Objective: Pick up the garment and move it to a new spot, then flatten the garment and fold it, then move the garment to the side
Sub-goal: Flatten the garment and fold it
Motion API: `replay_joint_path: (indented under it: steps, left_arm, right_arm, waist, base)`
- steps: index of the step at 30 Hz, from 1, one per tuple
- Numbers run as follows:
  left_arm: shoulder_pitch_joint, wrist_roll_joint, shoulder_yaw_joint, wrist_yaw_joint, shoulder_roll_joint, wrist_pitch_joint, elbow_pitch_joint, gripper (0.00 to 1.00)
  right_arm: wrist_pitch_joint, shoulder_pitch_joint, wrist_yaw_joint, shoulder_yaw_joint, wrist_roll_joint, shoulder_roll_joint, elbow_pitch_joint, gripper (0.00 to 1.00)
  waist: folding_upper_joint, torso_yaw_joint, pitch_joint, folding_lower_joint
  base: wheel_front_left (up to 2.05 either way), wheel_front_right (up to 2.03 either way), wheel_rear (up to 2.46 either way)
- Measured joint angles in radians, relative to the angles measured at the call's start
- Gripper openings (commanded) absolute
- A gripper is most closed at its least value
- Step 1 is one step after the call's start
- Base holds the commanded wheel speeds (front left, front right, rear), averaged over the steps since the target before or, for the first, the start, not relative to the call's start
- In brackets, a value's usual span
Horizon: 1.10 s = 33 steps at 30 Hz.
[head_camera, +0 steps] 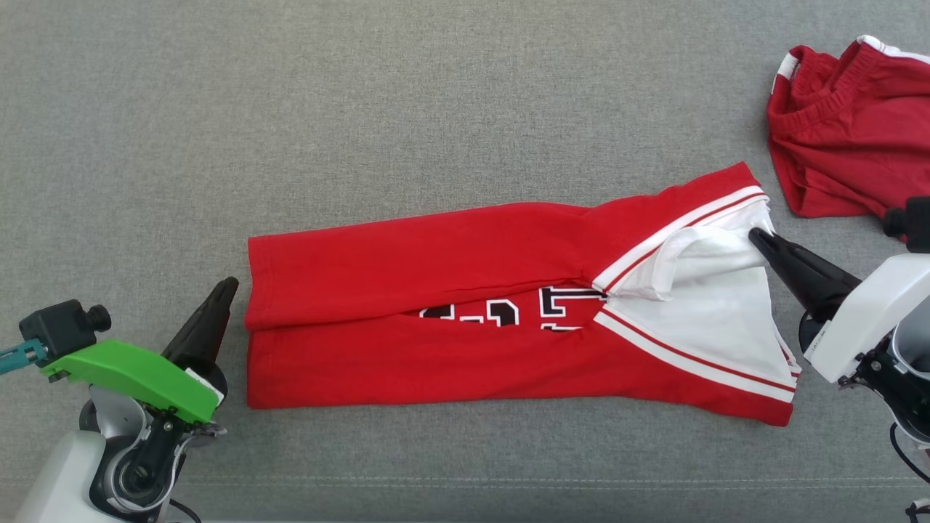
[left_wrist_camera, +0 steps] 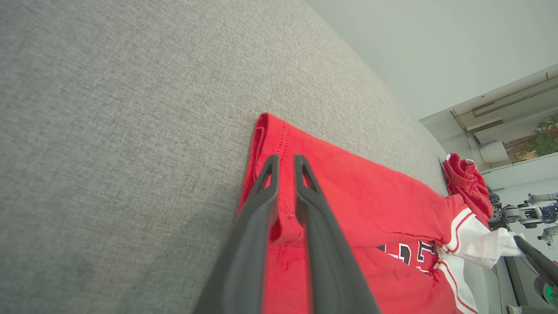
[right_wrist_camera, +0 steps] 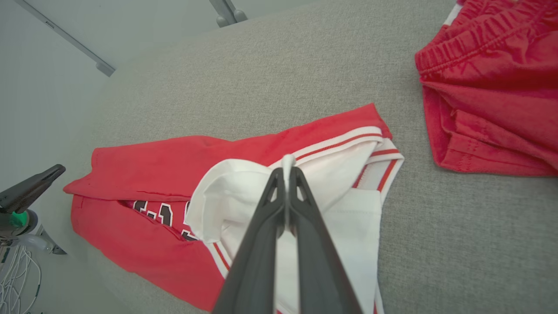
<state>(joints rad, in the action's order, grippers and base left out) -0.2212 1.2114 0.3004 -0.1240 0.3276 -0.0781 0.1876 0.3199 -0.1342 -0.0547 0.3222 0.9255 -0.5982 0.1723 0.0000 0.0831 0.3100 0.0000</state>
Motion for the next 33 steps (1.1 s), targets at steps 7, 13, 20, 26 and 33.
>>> replay_joint_path:
  steps: [7, 13, 20, 26, 33]
  left_arm:
    - [0.003, 0.000, -0.003, 0.001, 0.001, 0.001, -0.004, 0.35]
    - [0.022, 0.000, -0.009, 0.003, 0.006, 0.001, -0.011, 1.00]
    - [0.035, 0.000, -0.005, 0.010, 0.020, -0.014, -0.036, 1.00]
    - [0.044, 0.000, 0.003, 0.018, 0.028, -0.034, -0.067, 1.00]
    - [0.062, 0.000, 0.006, 0.027, 0.037, -0.044, -0.085, 1.00]
  right_arm:
    - [-0.003, 0.009, 0.000, 0.008, 0.000, 0.001, 0.005, 0.00]
    - [-0.004, 0.040, 0.000, 0.016, 0.000, 0.004, 0.005, 0.00]
    - [-0.008, 0.067, -0.001, 0.029, 0.000, 0.008, -0.004, 0.43]
    - [-0.024, 0.081, -0.002, 0.035, -0.016, 0.008, -0.011, 1.00]
    - [-0.041, 0.082, -0.009, 0.033, -0.045, -0.002, -0.019, 1.00]
  waist:
    - [0.0000, -0.003, -0.003, 0.0000]
    - [0.0000, -0.010, -0.008, 0.0000]
    - [0.0000, -0.018, -0.014, 0.0000]
    - [0.0000, -0.023, -0.017, 0.0000]
    - [0.0000, -0.030, -0.017, 0.0000]
  base:
    - [0.00, 0.00, 0.00]
    - [0.00, 0.00, 0.00]
    - [0.00, 0.00, 0.00]
    - [0.00, 0.00, 0.00]
    - [0.00, 0.00, 0.00]
